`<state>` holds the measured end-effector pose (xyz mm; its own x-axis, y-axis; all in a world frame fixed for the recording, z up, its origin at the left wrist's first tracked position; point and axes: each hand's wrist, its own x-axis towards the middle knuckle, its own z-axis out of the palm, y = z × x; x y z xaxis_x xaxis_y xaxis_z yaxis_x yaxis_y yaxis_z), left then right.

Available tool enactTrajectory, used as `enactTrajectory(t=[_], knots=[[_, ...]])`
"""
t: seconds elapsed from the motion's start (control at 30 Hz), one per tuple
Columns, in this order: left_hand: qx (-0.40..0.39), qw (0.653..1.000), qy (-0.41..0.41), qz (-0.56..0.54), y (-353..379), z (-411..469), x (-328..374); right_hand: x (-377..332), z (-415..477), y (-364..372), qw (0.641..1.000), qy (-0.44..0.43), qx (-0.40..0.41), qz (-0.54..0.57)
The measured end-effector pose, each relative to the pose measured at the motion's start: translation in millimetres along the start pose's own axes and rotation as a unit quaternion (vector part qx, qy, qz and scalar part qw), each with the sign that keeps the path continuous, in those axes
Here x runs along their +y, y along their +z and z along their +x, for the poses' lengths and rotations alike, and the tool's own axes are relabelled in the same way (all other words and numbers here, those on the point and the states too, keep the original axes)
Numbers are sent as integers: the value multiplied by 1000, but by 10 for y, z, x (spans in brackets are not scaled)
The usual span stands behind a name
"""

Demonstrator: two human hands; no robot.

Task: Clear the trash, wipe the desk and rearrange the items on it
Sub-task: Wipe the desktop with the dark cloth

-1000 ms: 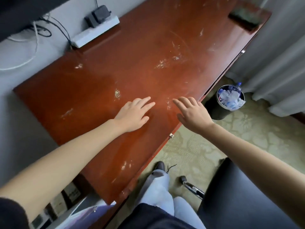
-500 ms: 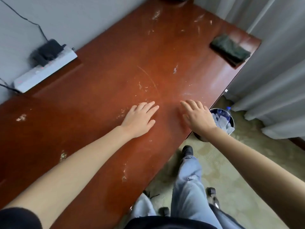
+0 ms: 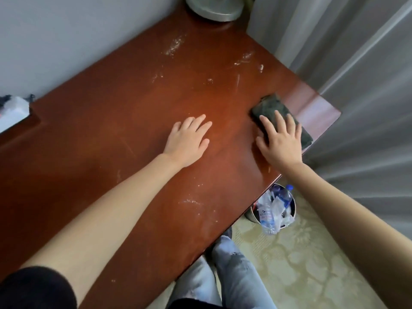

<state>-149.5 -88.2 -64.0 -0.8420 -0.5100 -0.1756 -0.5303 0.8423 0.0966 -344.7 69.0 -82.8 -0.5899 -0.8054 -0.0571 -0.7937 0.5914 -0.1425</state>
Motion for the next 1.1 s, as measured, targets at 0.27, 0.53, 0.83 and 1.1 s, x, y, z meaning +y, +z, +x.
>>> enactTrajectory(t=[0.27, 0.53, 0.83, 1.1], knots=[[-32, 999, 6, 20, -68, 593, -304, 169, 427, 77, 998, -28, -34, -36], [-79, 987, 131, 40, -51, 846, -675, 347, 1255, 85, 986, 162, 9, 35], [-57, 982, 174, 38, 8, 894, -802, 7, 1560, 109, 999, -30, -32, -2], [-37, 993, 106, 29, -190, 965, -1396, 126, 2162, 51, 999, -31, -37, 12]])
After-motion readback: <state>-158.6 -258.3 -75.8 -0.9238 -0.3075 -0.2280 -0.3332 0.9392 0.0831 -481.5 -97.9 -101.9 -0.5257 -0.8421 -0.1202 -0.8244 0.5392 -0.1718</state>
